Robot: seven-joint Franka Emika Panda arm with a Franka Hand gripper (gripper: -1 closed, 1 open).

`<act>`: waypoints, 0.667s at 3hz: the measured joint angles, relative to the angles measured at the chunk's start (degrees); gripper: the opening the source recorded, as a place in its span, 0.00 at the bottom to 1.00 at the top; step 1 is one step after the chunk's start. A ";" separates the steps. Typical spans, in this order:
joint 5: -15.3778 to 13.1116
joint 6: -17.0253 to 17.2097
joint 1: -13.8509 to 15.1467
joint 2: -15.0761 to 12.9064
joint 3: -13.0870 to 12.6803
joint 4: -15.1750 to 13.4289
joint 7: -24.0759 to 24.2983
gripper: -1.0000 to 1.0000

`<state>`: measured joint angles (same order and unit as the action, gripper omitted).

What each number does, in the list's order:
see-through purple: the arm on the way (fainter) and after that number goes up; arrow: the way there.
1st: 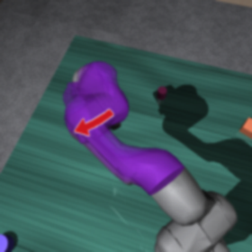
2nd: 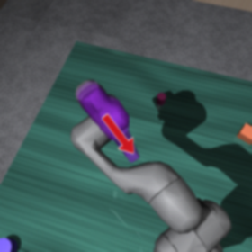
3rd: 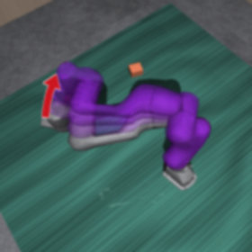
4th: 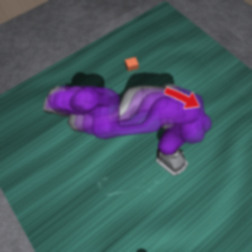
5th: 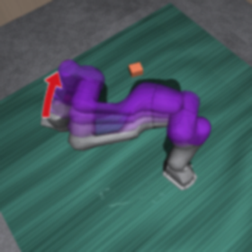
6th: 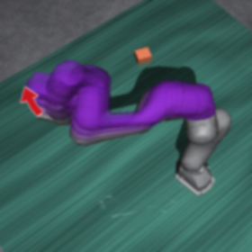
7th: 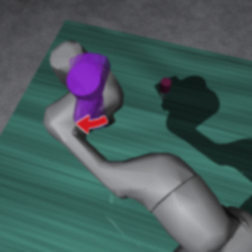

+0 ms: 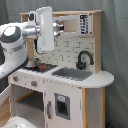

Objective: Play with the kitchen

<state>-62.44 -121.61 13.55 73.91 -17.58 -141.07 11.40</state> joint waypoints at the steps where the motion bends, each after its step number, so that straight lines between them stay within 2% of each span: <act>1: -0.57 -4.89 0.02 -0.21 2.60 -0.78 -1.74 0.00; 2: -0.95 -9.94 0.04 -0.68 5.32 -1.62 -3.81 0.00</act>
<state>-63.40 -131.55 13.58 73.23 -12.26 -142.68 7.58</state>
